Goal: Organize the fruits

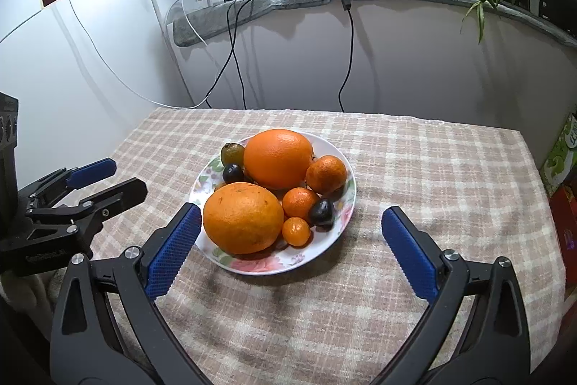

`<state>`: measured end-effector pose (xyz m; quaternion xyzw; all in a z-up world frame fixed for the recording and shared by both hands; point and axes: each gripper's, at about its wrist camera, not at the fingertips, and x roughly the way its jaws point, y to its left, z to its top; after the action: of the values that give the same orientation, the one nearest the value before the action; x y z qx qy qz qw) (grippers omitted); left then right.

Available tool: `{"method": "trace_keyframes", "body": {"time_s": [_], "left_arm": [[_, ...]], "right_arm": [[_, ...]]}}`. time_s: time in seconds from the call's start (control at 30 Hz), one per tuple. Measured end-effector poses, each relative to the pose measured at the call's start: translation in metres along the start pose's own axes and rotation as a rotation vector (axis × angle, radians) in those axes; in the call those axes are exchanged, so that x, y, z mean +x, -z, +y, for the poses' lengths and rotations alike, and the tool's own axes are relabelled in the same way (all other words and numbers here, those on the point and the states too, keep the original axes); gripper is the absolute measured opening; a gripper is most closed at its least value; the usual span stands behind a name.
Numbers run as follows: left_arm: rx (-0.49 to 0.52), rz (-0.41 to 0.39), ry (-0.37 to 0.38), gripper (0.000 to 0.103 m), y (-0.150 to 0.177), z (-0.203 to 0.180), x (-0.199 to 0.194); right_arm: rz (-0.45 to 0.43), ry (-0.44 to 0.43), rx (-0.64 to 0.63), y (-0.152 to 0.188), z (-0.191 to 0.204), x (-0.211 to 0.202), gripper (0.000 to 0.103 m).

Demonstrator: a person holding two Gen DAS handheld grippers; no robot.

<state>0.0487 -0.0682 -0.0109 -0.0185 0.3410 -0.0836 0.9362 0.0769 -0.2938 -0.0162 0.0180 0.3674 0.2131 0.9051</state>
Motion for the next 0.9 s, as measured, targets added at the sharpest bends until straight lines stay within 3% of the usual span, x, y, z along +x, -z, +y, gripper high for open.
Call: {"method": "trace_keyframes", "body": {"time_s": [0.9], "left_arm": [[0.011, -0.03, -0.017, 0.084, 0.001, -0.003, -0.012]], "right_arm": [[0.001, 0.012, 0.022, 0.003, -0.003, -0.006, 0.102]]}}
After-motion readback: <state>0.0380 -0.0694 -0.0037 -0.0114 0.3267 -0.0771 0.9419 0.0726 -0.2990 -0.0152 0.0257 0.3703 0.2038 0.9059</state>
